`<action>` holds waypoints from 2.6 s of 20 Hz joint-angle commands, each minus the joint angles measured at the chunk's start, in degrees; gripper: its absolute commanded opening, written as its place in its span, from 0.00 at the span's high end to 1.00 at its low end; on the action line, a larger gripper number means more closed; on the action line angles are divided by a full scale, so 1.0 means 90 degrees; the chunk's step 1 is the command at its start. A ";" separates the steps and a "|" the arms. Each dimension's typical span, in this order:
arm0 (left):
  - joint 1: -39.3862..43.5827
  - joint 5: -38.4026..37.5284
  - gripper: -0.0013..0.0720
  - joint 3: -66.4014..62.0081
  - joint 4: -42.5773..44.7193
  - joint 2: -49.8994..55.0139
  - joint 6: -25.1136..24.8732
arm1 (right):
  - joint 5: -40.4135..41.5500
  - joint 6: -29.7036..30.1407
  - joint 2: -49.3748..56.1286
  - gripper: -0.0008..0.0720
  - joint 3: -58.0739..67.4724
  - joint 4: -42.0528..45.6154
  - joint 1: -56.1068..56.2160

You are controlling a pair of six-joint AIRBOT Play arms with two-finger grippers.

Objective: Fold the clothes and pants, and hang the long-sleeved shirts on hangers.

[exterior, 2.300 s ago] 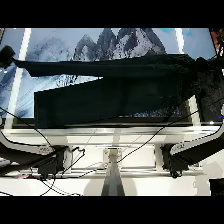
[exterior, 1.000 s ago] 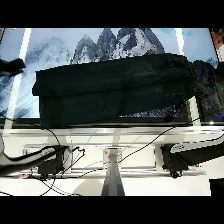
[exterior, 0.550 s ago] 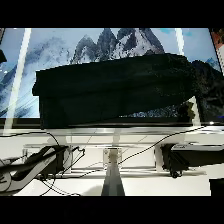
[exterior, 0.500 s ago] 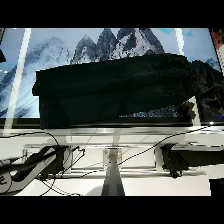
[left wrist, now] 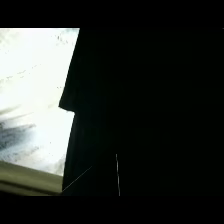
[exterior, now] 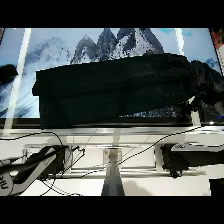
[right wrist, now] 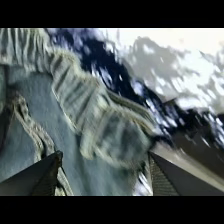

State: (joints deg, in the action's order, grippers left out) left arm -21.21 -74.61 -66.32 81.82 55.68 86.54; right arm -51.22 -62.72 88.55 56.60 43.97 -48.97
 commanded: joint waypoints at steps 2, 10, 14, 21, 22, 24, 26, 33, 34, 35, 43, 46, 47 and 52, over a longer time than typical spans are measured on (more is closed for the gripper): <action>-0.0005 -0.0260 0.95 0.1620 0.0027 -0.0527 0.0682 | 0.1282 0.0024 0.0136 0.27 -0.0051 -0.0267 0.0571; -0.0432 0.0636 0.14 0.3130 0.1083 -0.1054 0.2880 | 0.1270 0.0053 0.0121 0.93 -0.0051 0.0024 0.0631; -0.0777 0.0022 0.20 0.3167 0.0486 -0.0731 0.2705 | 0.1200 0.0058 0.0121 0.93 -0.0051 0.0170 0.0631; -0.0826 -0.0075 0.20 0.3825 -0.0967 0.0058 0.2390 | 0.1348 0.0100 0.0121 0.93 -0.0051 0.0172 0.0631; -0.0799 -0.0083 0.20 0.3993 -0.1056 0.0153 0.2246 | 0.1360 0.0100 0.0121 0.93 -0.0051 0.0172 0.0631; -0.0670 0.0019 0.19 0.4221 -0.0925 0.0265 0.2212 | 0.1372 0.0100 0.0121 0.93 -0.0051 0.0172 0.0631; -0.0576 0.0250 0.19 0.4282 -0.0714 0.0333 0.2217 | 0.1379 0.0100 0.0121 0.93 -0.0051 0.0172 0.0631; -0.0576 0.1537 0.61 0.4415 -0.0668 0.0787 0.2234 | 0.1316 0.0102 0.0121 0.93 -0.0051 0.0529 0.0631; -0.0576 0.1749 0.78 0.4413 -0.0675 0.0831 0.2237 | 0.1285 0.0102 0.0119 0.93 -0.0051 0.0593 0.0631; -0.0578 0.1940 0.96 0.4398 -0.0755 0.0828 0.2232 | 0.1231 0.0102 0.0117 0.93 -0.0051 0.0636 0.0631; -0.0583 0.2055 0.95 0.2650 -0.0743 0.0828 0.1758 | 0.0600 -0.0046 -0.0993 0.93 -0.0051 0.1588 0.0631; -0.0585 0.1931 0.95 0.2050 -0.0595 0.0823 0.1644 | -0.0282 -0.0714 -0.1790 0.93 -0.0051 0.2302 0.0631; -0.0583 0.1802 0.95 0.1957 -0.0597 0.0801 0.1440 | -0.0532 -0.0857 -0.2074 0.93 -0.0051 0.2460 0.0631; -0.0593 0.0979 0.95 0.1923 0.0219 0.0189 0.0998 | -0.1161 -0.1209 -0.3614 0.93 -0.0051 0.3264 0.0631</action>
State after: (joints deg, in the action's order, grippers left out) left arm -26.46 -61.95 -48.07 78.61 60.18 97.47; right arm -57.32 -70.67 63.48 56.12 67.48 -43.24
